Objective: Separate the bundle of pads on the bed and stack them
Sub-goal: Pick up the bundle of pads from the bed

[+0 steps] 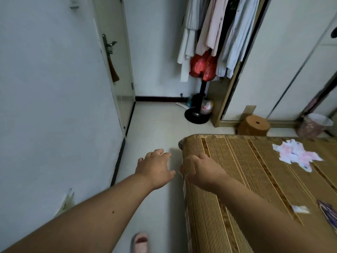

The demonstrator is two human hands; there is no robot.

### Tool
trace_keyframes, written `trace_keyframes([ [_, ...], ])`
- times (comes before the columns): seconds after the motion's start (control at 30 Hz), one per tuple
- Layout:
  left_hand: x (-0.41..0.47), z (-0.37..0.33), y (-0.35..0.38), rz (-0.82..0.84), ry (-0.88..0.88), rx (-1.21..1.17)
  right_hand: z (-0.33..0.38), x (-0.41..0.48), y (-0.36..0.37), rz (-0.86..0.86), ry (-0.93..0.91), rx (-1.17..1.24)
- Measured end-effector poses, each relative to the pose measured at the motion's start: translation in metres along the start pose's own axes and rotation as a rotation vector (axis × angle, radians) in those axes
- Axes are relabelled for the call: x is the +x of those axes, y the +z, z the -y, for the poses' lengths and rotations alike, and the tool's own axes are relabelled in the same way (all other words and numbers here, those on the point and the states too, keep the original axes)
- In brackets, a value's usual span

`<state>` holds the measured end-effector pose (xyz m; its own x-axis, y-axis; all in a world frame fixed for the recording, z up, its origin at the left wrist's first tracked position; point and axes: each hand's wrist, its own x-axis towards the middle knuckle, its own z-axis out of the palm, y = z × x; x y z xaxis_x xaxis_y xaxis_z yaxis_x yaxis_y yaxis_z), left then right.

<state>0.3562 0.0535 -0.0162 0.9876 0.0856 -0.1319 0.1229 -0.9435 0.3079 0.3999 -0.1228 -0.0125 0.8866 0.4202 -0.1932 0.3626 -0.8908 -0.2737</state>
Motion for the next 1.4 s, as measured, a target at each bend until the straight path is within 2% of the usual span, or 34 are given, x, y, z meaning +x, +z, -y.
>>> trace_keyframes([
  [0.33,0.215,0.059,-0.068,-0.006,0.1,0.078,0.011,0.202,-0.048,-0.07,0.051,0.087],
  [0.47,0.29,0.06,-0.074,0.057,0.115,0.086,-0.007,0.265,-0.064,-0.054,0.085,0.089],
  [0.87,0.57,-0.008,-0.107,0.099,0.234,0.071,-0.129,0.505,-0.147,-0.107,0.181,0.087],
  [1.13,0.704,-0.046,-0.123,0.099,0.348,0.116,-0.191,0.598,-0.198,-0.135,0.248,0.048],
  [1.23,0.757,-0.063,-0.122,0.112,0.429,0.157,-0.216,0.629,-0.21,-0.159,0.315,0.051],
  [1.4,0.842,-0.087,-0.112,0.136,0.669,0.245,-0.26,0.678,-0.21,-0.15,0.486,0.08],
])
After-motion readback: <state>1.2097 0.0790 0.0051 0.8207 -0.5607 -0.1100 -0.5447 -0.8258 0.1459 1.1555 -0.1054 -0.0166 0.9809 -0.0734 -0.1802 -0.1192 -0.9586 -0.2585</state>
